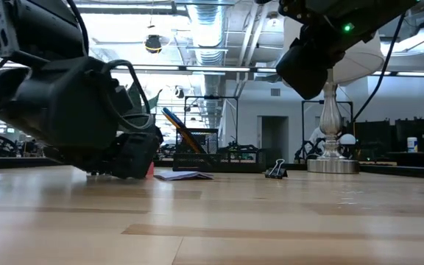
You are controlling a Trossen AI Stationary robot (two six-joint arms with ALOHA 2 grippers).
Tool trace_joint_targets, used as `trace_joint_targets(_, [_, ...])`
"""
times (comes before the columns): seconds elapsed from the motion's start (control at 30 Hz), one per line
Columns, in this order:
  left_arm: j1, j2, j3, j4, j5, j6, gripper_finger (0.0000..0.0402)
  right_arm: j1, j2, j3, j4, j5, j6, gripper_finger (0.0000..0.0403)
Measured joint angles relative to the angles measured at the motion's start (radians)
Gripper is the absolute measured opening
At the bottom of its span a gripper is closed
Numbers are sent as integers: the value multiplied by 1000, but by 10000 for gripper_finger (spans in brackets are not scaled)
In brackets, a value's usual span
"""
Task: Pick and place office supplies into organizer
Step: Put the eraser into the desk organizer
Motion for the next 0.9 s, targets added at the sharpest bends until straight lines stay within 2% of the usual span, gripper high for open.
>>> trace_joint_targets(0.9, [169, 3, 0, 69, -6, 170, 184, -11, 1, 0, 0, -6, 0, 1])
